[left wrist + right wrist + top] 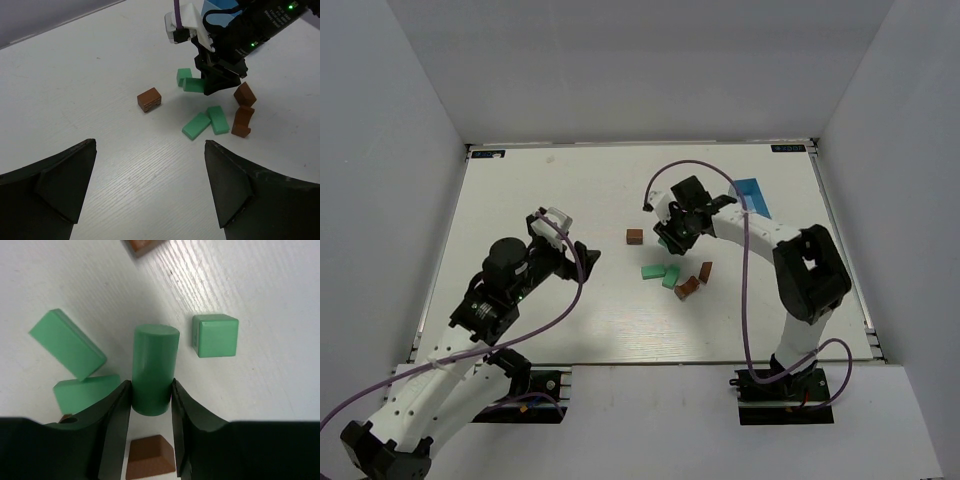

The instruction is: Build the wood block tower

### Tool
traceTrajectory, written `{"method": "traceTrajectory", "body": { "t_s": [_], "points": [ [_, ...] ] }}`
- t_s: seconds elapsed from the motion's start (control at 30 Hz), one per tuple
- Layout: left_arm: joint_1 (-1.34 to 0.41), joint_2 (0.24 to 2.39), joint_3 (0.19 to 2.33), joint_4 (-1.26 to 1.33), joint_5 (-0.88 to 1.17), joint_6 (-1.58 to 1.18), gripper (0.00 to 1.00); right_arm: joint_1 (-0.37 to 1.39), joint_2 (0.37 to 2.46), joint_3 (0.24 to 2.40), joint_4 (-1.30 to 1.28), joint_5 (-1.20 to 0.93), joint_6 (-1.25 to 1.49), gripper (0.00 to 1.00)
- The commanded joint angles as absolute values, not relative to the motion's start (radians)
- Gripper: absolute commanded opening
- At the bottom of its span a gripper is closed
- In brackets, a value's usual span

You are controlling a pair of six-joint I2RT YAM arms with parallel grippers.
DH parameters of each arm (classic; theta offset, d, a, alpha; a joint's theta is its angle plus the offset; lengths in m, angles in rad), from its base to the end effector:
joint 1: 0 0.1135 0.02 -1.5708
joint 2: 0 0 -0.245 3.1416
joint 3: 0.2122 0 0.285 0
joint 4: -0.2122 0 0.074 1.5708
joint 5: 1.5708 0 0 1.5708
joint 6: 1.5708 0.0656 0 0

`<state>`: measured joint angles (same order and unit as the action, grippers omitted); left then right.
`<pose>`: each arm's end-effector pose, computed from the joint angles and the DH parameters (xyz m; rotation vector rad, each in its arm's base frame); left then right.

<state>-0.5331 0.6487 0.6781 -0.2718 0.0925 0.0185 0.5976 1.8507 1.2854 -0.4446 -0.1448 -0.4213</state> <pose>0.2008 -0.1255 0.2963 0.5633 1.7464 -0.4474 0.3493 0.2492 0.1328 -1.3075 2.2298 0.2522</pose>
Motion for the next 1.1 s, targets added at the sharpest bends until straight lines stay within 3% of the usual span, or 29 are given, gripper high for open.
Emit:
{"method": "traceTrajectory", "body": {
  "t_s": [0.0,0.13,0.2,0.27,0.3,0.37,0.6,0.8,1.07],
  "points": [
    [-0.529,0.683,0.669,-0.189,0.129,-0.124,0.99,0.594,1.726,1.263,-0.420,-0.201,-0.448,0.06],
    [-0.529,0.784,0.681,-0.152,0.169,-0.221,0.99,0.591,1.634,1.229,-0.401,-0.287,-0.481,0.05],
    [-0.529,0.880,0.721,-0.152,0.208,-0.293,0.85,0.592,1.571,1.195,-0.387,-0.380,-0.500,0.03],
    [-0.529,0.946,0.761,-0.138,0.241,-0.339,0.64,0.592,1.537,1.140,-0.341,-0.447,-0.532,0.00],
    [-0.529,0.978,0.773,-0.126,0.277,-0.386,0.62,0.592,1.482,1.126,-0.315,-0.489,-0.541,0.00],
    [-0.529,1.052,0.794,-0.083,0.310,-0.428,0.62,0.592,1.441,1.057,-0.272,-0.551,-0.589,0.00],
    [-0.545,1.160,0.830,0.021,0.391,-0.541,0.82,0.600,1.279,0.934,-0.189,-0.666,-0.684,0.00],
    [-0.545,1.206,0.821,0.104,0.460,-0.580,0.82,0.612,1.282,0.927,-0.173,-0.670,-0.699,0.00],
    [-0.554,1.244,0.821,0.115,0.529,-0.618,0.73,0.640,1.236,0.862,-0.075,-0.634,-0.706,0.00]
  ]
}}
